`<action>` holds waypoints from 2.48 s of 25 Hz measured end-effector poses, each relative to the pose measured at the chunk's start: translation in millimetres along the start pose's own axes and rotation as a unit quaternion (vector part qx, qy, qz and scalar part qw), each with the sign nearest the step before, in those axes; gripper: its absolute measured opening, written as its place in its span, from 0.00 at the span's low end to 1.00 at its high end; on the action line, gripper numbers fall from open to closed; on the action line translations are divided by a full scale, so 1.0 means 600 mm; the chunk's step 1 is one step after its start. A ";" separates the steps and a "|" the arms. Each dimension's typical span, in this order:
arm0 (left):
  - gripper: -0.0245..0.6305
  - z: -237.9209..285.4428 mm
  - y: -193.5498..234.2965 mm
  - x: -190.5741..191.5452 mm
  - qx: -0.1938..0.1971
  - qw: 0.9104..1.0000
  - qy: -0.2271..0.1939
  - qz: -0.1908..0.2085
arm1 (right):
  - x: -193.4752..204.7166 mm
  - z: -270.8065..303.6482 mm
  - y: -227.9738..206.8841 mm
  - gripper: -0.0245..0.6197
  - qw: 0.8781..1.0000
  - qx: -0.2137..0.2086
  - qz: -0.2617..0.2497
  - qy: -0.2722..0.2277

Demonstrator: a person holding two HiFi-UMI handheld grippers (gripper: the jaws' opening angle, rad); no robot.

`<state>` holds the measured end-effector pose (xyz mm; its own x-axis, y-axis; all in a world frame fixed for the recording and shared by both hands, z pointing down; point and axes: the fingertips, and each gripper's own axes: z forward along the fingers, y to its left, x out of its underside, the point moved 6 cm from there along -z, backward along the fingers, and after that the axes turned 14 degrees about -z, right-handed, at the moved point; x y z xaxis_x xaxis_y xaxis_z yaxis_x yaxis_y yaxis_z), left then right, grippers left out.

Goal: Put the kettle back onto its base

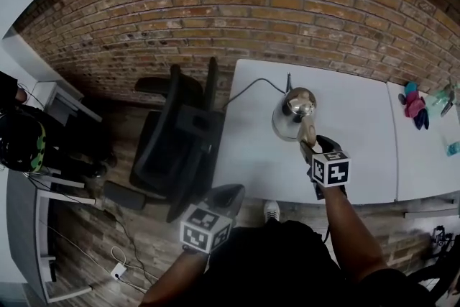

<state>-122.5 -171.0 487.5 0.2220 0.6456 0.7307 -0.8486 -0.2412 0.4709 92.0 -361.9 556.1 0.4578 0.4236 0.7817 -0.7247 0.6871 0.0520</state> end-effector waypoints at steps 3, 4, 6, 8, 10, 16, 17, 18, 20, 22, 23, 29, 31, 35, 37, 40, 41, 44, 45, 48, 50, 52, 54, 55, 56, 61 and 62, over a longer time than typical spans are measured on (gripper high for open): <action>0.04 -0.014 -0.003 0.004 0.010 1.000 0.005 0.008 | 0.002 -0.030 0.012 0.44 1.000 0.010 0.001 -0.008; 0.04 -0.018 -0.004 0.006 0.014 1.000 0.007 0.012 | 0.001 -0.042 0.017 0.43 1.000 0.014 0.002 -0.013; 0.04 -0.027 -0.006 0.012 0.021 1.000 0.009 0.020 | 0.000 -0.067 0.033 0.39 0.999 0.016 0.001 -0.028; 0.04 -0.039 -0.010 0.015 0.026 0.999 0.009 0.025 | 0.001 -0.091 0.056 0.33 0.999 0.011 -0.002 -0.042; 0.04 -0.053 -0.015 0.018 0.032 0.999 0.007 0.029 | 0.004 -0.113 0.083 0.27 0.999 0.003 -0.003 -0.054; 0.04 -0.091 -0.032 0.032 0.054 0.997 0.002 0.049 | 0.016 -0.179 0.154 0.12 0.995 -0.002 0.015 -0.098; 0.04 -0.099 -0.033 0.034 0.057 0.997 0.000 0.052 | 0.016 -0.192 0.168 0.08 0.994 -0.007 0.024 -0.110; 0.04 -0.107 -0.034 0.037 0.060 0.997 -0.002 0.055 | 0.017 -0.207 0.183 0.08 0.992 -0.013 0.032 -0.120; 0.04 -0.123 -0.036 0.043 0.063 0.996 -0.005 0.058 | 0.020 -0.238 0.217 0.08 0.990 -0.028 0.042 -0.135; 0.04 -0.137 -0.038 0.051 0.069 0.996 -0.005 0.060 | 0.026 -0.270 0.253 0.08 0.988 -0.037 0.048 -0.144; 0.04 -0.143 -0.040 0.055 0.072 0.996 -0.005 0.060 | 0.030 -0.286 0.270 0.08 0.987 -0.038 0.049 -0.147; 0.04 -0.161 -0.063 0.078 0.099 0.993 0.003 0.064 | 0.065 -0.346 0.357 0.08 0.986 -0.040 0.043 -0.153; 0.04 -0.166 -0.073 0.084 0.108 0.992 0.005 0.067 | 0.075 -0.357 0.376 0.08 0.987 -0.043 0.039 -0.152; 0.04 -0.168 -0.097 0.095 0.121 0.990 0.007 0.072 | 0.086 -0.385 0.386 0.08 0.987 -0.035 0.027 -0.157; 0.04 -0.171 -0.114 0.098 0.127 0.989 0.006 0.071 | 0.092 -0.398 0.379 0.08 0.986 -0.034 0.025 -0.159; 0.04 -0.174 -0.141 0.101 0.132 0.988 -0.001 0.074 | 0.100 -0.419 0.360 0.08 0.986 -0.033 0.025 -0.163; 0.04 -0.174 -0.148 0.102 0.131 0.989 -0.003 0.075 | 0.101 -0.427 0.354 0.08 0.985 -0.033 0.024 -0.165; 0.04 -0.166 -0.168 0.103 0.120 0.990 -0.010 0.070 | 0.106 -0.448 0.336 0.08 0.985 -0.032 0.018 -0.168; 0.04 -0.163 -0.176 0.104 0.119 0.990 -0.012 0.069 | 0.107 -0.456 0.330 0.08 0.985 -0.031 0.016 -0.168; 0.04 -0.152 -0.203 0.106 0.117 0.990 -0.015 0.072 | 0.112 -0.479 0.311 0.08 0.985 -0.029 0.011 -0.170; 0.04 -0.142 -0.217 0.108 0.115 0.991 -0.019 0.071 | 0.119 -0.489 0.301 0.08 0.985 -0.028 0.007 -0.171; 0.04 -0.133 -0.230 0.114 0.113 0.991 -0.022 0.067 | 0.127 -0.498 0.294 0.08 0.985 -0.030 0.002 -0.171; 0.04 -0.123 -0.244 0.122 0.115 0.991 -0.021 0.059 | 0.134 -0.507 0.288 0.08 0.985 -0.034 -0.005 -0.170; 0.04 -0.118 -0.251 0.126 0.117 0.992 -0.020 0.053 | 0.138 -0.511 0.284 0.08 0.985 -0.036 -0.007 -0.169; 0.04 -0.113 -0.260 0.130 0.119 0.992 -0.018 0.048 | 0.142 -0.515 0.279 0.08 0.985 -0.036 -0.008 -0.168; 0.04 -0.102 -0.290 0.138 0.118 0.991 -0.010 0.062 | 0.155 -0.524 0.258 0.08 0.984 -0.035 -0.001 -0.172; 0.04 -0.102 -0.291 0.137 0.116 0.991 -0.009 0.065 | 0.156 -0.524 0.256 0.08 0.984 -0.035 -0.001 -0.173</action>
<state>14.6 -31.4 435.3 0.1277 0.5861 0.8001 -0.7378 -0.4830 0.4716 185.4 -31.2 441.6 0.2470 0.2042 0.9473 -0.6807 0.7323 0.0196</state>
